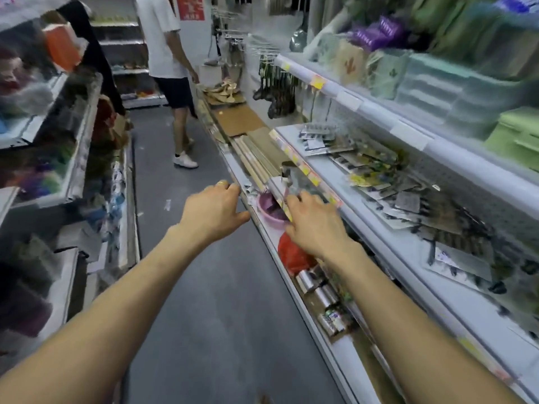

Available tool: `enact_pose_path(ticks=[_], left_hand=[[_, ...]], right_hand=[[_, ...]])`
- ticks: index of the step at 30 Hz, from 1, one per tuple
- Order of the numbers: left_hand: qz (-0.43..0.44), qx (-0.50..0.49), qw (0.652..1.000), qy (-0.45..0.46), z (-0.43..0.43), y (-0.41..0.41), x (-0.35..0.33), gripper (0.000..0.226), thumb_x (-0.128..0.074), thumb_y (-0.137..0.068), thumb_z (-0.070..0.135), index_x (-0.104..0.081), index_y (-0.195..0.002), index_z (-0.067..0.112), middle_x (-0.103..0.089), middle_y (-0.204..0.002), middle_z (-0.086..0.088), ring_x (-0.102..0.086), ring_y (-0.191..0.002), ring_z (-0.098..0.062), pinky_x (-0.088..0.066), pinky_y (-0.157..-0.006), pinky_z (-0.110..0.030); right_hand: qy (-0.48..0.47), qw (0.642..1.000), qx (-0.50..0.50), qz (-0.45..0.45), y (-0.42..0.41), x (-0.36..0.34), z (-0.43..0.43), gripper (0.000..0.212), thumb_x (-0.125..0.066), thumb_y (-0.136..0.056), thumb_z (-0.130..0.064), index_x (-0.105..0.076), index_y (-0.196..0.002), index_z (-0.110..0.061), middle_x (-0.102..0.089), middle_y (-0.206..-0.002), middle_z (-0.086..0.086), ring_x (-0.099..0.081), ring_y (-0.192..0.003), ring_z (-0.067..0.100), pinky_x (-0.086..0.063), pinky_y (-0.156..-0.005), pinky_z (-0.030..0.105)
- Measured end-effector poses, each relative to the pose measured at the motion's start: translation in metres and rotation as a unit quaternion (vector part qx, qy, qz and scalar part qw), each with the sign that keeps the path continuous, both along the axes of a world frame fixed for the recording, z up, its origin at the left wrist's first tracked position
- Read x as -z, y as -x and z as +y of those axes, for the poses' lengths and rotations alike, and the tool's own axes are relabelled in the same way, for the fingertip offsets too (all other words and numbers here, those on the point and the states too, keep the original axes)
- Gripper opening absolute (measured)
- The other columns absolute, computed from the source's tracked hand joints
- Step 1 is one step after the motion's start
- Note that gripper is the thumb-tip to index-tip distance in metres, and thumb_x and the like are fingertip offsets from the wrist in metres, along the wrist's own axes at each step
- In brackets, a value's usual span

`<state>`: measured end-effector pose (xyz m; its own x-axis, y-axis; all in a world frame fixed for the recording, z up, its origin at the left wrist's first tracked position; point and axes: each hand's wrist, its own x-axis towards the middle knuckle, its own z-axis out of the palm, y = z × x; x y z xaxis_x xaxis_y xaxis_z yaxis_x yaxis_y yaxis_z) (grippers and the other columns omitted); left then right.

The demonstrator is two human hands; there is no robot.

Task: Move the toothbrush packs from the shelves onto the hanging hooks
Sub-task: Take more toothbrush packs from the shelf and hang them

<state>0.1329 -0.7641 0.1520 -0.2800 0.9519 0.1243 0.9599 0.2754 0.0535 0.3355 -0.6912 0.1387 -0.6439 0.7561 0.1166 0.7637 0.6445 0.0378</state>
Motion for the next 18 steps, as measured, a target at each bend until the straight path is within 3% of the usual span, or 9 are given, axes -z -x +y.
enact_pose_path(ticks=[9,14,18], left_hand=[[0.000,0.025,1.000,-0.012,0.157,0.107,0.008,0.050,-0.059,-0.095,0.058,-0.056,-0.127,0.020,-0.059,-0.123,-0.003,-0.062,-0.106,-0.029,-0.043,-0.069,-0.037],[0.000,0.092,0.996,-0.010,0.265,0.165,0.025,0.050,-0.059,-0.095,0.059,-0.056,-0.127,0.020,-0.058,-0.116,-0.002,-0.062,-0.104,-0.028,-0.044,-0.067,-0.036],[-0.012,0.155,0.988,0.017,0.346,0.212,0.033,0.055,-0.058,-0.096,0.062,-0.054,-0.132,0.021,-0.059,-0.123,-0.001,-0.061,-0.110,-0.028,-0.050,-0.070,-0.038]], right_hand=[[0.021,1.000,0.007,0.014,0.109,0.006,0.155,0.051,-0.063,-0.092,-0.034,-0.049,-0.137,-0.016,-0.053,-0.132,0.012,-0.056,-0.122,0.038,-0.051,-0.093,0.050],[0.061,0.994,0.076,0.045,0.157,0.031,0.245,0.050,-0.061,-0.095,-0.036,-0.049,-0.139,-0.015,-0.051,-0.136,0.011,-0.055,-0.125,0.038,-0.049,-0.096,0.049],[0.113,0.976,0.158,0.097,0.185,0.047,0.307,0.054,-0.061,-0.095,-0.036,-0.047,-0.142,-0.015,-0.051,-0.139,0.013,-0.053,-0.127,0.039,-0.051,-0.098,0.049]])
